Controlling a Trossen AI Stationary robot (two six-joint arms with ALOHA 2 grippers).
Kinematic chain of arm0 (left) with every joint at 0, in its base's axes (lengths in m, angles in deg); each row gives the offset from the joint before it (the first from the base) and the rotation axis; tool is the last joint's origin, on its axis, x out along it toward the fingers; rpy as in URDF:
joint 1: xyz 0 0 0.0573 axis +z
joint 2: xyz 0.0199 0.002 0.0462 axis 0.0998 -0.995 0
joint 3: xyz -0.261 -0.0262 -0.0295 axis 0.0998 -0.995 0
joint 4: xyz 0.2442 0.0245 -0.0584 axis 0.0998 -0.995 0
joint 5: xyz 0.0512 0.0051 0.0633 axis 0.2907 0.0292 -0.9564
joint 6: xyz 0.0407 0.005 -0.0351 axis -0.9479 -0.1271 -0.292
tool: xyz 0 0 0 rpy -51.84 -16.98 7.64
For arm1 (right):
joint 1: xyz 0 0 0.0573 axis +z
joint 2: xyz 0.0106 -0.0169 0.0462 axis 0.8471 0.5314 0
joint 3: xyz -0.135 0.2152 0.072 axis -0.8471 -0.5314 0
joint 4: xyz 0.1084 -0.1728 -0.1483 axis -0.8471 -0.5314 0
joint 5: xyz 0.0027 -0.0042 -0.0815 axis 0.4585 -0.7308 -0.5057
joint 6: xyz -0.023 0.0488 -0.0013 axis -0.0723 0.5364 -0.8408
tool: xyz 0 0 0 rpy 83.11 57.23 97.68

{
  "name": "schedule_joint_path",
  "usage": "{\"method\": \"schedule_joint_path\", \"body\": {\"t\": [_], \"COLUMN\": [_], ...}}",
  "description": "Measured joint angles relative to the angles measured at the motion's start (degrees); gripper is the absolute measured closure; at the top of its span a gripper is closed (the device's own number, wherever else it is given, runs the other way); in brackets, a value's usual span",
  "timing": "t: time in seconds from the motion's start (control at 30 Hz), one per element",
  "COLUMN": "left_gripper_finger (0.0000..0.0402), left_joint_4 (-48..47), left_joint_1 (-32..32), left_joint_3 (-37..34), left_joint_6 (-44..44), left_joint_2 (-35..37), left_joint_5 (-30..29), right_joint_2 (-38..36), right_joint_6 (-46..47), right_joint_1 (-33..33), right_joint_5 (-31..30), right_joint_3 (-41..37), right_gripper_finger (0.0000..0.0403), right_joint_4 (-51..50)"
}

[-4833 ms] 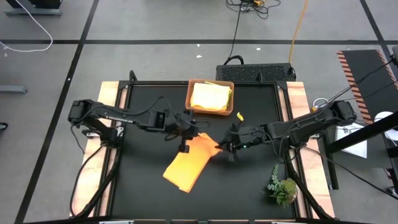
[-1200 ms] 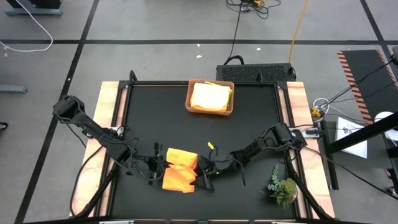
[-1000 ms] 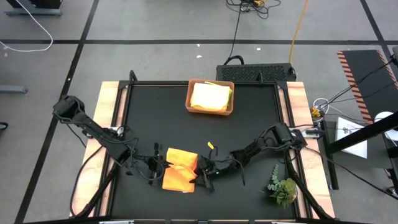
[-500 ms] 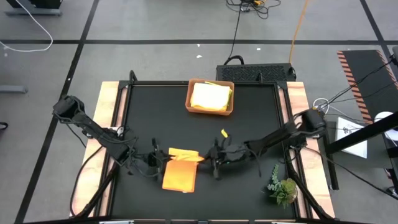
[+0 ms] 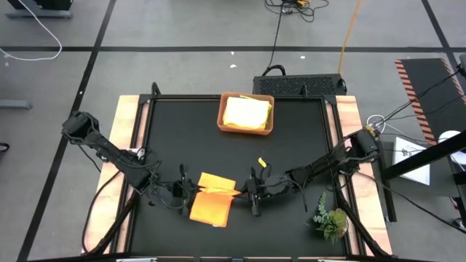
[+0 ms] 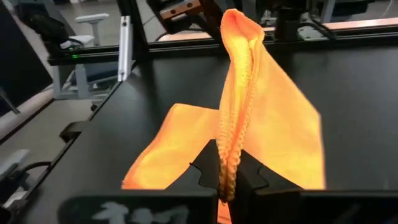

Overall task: Fold microfiber towels
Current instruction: Fold the orange microfiber towel

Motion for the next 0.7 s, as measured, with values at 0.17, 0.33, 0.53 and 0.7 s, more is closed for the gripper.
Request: {"method": "schedule_joint_path", "body": {"t": [0.17,0.33,0.53,0.7], "left_gripper_finger": [0.0398,0.0394,0.0395,0.0398], "left_joint_4": [-1.89,-1.64,2.18,3.18], "left_joint_1": [-2.17,-4.36,-5.44,-6.63], "left_joint_3": [0.07,0.13,0.11,0.0], "left_joint_6": [2.36,3.98,5.74,6.34], "left_joint_2": [0.0,-2.53,-8.25,-11.3], "left_joint_5": [1.32,2.13,3.83,5.36], "right_joint_2": [2.5,3.11,5.28,10.24], "right_joint_6": [0.12,0.13,0.15,1.77], "right_joint_1": [0.9,1.88,2.65,2.69], "right_joint_5": [2.51,2.94,5.05,8.84], "right_joint_3": [0.02,0.11,1.7,4.6], "right_gripper_finger": [0.0402,0.0402,0.0403,0.0403], "right_joint_4": [4.52,5.59,4.77,5.43]}}
